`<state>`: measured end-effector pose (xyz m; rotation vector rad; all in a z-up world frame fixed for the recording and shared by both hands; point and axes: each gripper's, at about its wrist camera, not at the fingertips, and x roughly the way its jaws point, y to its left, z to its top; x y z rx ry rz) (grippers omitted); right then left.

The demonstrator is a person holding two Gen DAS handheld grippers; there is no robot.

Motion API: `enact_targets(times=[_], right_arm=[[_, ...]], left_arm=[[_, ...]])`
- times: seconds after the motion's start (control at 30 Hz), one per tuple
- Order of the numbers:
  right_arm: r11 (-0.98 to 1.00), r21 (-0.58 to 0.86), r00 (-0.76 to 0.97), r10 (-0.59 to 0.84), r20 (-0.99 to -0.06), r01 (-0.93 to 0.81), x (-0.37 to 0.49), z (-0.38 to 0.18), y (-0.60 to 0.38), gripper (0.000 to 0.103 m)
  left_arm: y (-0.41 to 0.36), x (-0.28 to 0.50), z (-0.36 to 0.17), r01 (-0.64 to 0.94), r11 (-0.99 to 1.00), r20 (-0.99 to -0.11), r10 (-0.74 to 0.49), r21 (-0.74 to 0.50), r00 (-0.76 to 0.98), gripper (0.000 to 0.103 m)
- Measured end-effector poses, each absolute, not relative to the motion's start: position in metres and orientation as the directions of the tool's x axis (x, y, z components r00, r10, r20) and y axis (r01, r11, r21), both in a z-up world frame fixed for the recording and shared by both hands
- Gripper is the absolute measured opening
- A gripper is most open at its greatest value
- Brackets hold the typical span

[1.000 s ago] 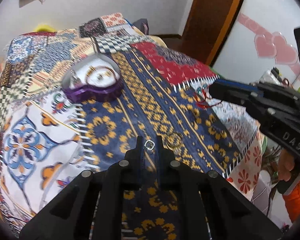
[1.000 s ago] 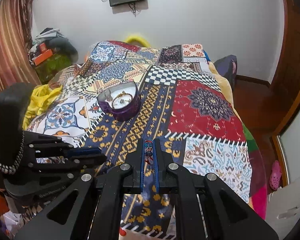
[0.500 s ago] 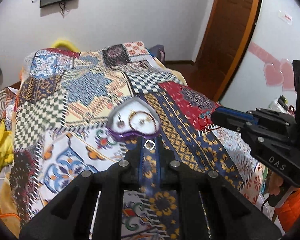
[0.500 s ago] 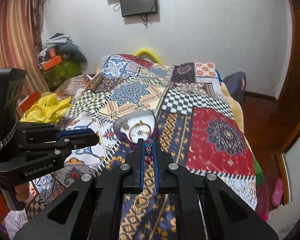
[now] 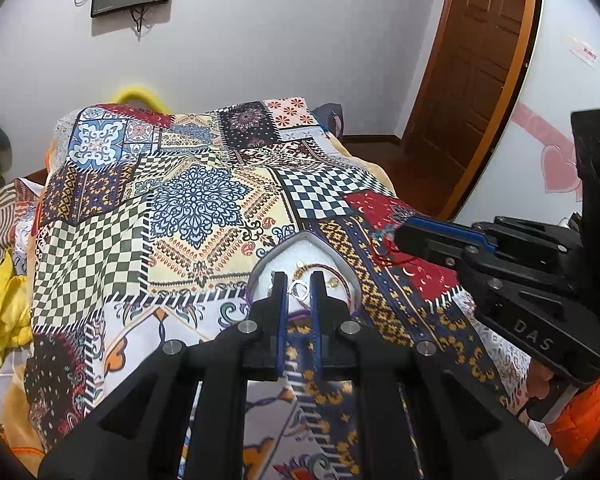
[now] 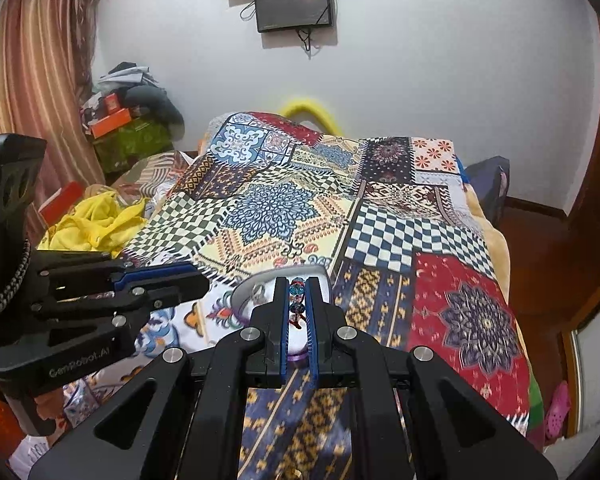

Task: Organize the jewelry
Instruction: 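Carry the beaded piece with the right tool over the purple heart tin, then open the right tool to drop the beaded piece into the tin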

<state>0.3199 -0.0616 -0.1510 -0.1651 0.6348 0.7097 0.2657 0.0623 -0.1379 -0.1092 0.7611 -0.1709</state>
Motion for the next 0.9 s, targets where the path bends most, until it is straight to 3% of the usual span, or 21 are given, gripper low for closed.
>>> enact_targets(times=[0.9], right_arm=[[0.726, 0.109, 0.441, 0.522, -0.73, -0.679, 0.384, -0.192, -0.028, 0.007]], left_arm=[[0.061, 0.314, -0.188, 0.144, 0.967, -0.75, -0.252, -0.208, 0.611, 0.009]])
